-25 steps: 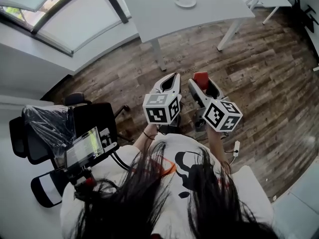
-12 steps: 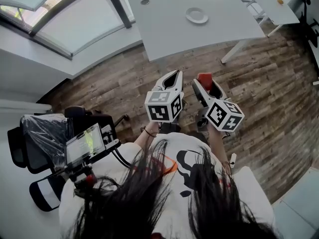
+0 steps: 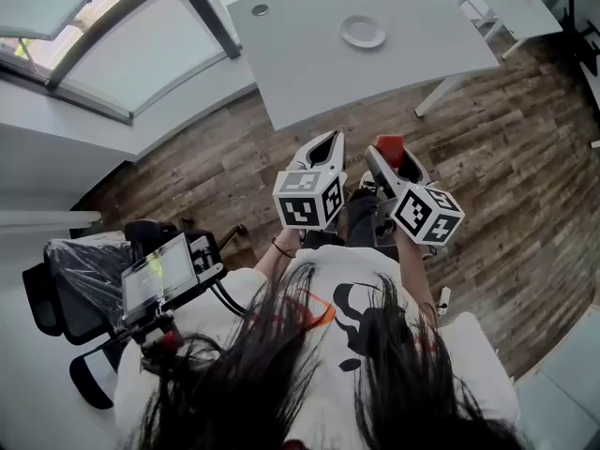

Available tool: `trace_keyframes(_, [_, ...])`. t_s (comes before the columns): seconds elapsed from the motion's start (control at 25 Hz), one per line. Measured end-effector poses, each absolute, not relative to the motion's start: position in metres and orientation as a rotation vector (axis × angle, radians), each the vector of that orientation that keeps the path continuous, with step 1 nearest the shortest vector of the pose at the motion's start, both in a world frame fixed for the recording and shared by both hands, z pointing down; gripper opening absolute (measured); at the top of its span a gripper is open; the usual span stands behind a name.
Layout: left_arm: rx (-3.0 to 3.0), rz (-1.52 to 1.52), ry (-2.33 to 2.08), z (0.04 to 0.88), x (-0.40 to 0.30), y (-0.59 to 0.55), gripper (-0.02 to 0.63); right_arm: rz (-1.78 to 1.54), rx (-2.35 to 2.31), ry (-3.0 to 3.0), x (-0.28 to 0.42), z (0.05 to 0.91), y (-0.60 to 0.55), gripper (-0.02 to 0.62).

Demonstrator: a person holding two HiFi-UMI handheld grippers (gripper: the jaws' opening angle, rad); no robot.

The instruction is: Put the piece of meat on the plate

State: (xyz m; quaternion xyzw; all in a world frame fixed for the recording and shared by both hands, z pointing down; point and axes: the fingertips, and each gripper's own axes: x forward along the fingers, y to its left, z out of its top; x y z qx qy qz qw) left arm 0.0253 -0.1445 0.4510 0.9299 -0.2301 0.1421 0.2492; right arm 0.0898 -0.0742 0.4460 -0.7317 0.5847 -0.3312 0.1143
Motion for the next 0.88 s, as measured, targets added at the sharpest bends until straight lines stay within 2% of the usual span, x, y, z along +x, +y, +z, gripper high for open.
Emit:
trace_keyframes(0.28, [2.522,0.381,-0.651,0.45,0.082,-0.193,0.008,-0.976,-2.114,1.759,0.152,0.447,-0.127,0.316])
trace_keyframes(0.68, [2.496,0.358,-0.697,0.456,0.113,-0.23,0.008,-0.968,-2.076,1.853,0.196,0.445,-0.18,0.316])
trace_keyframes(0.88, [2.457,0.363,-0.729,0.467,0.165,-0.26,0.009,-1.028,-2.059,1.891,0.251,0.462,-0.22,0.316])
